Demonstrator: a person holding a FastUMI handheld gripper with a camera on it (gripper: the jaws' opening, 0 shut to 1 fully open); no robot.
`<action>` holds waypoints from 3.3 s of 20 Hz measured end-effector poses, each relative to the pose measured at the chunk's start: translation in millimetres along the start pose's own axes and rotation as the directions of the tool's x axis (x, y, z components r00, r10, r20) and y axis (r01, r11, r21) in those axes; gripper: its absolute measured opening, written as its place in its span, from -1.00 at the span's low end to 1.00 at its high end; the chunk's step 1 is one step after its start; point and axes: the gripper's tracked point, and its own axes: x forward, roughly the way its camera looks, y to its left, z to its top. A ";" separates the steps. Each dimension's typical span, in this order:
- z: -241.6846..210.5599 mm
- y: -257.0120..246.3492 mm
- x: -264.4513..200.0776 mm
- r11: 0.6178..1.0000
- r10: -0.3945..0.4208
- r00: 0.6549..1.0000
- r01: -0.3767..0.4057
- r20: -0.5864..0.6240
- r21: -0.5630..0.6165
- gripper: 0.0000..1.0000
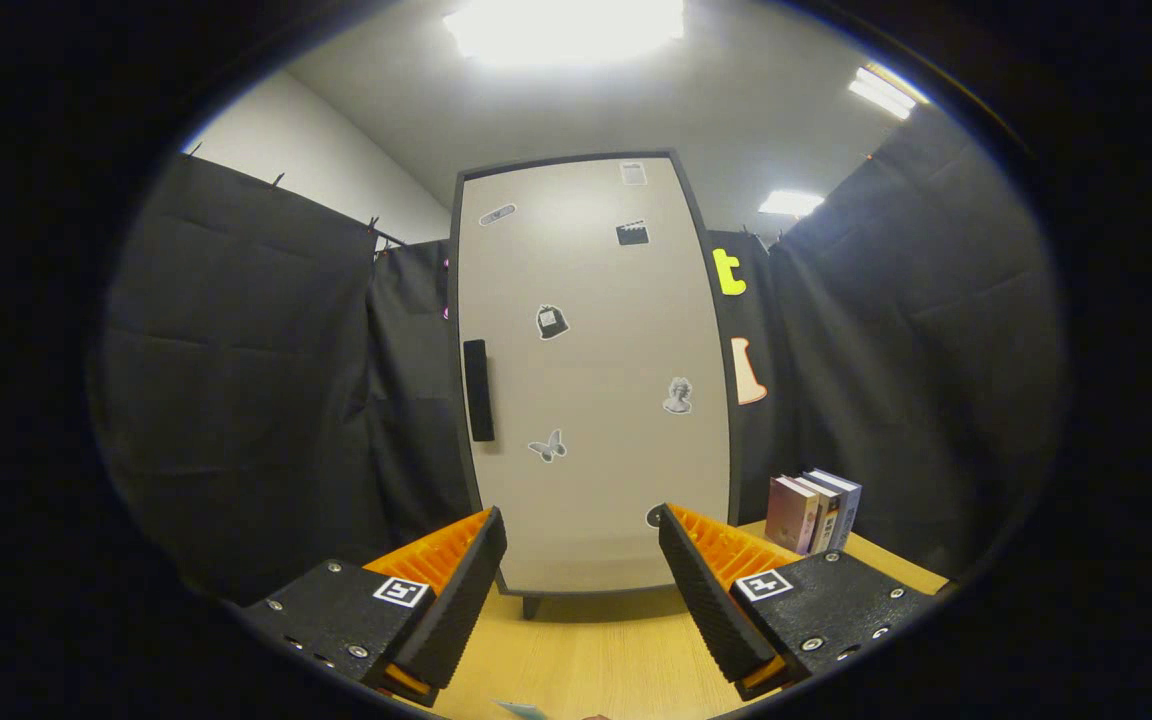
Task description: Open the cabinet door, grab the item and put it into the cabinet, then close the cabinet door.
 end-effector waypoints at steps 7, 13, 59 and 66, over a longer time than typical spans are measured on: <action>33.2 35.1 64.0 0.997 0.073 0.997 -0.073 0.029 -0.013 0.90; 37.0 66.1 115.5 0.992 0.126 0.992 -0.126 -0.016 0.001 0.90; 23.6 105.7 231.8 0.965 0.250 0.945 -0.261 -0.210 -0.025 -0.48; 25.6 91.9 214.0 0.955 0.287 0.930 -0.295 -0.231 0.000 -0.48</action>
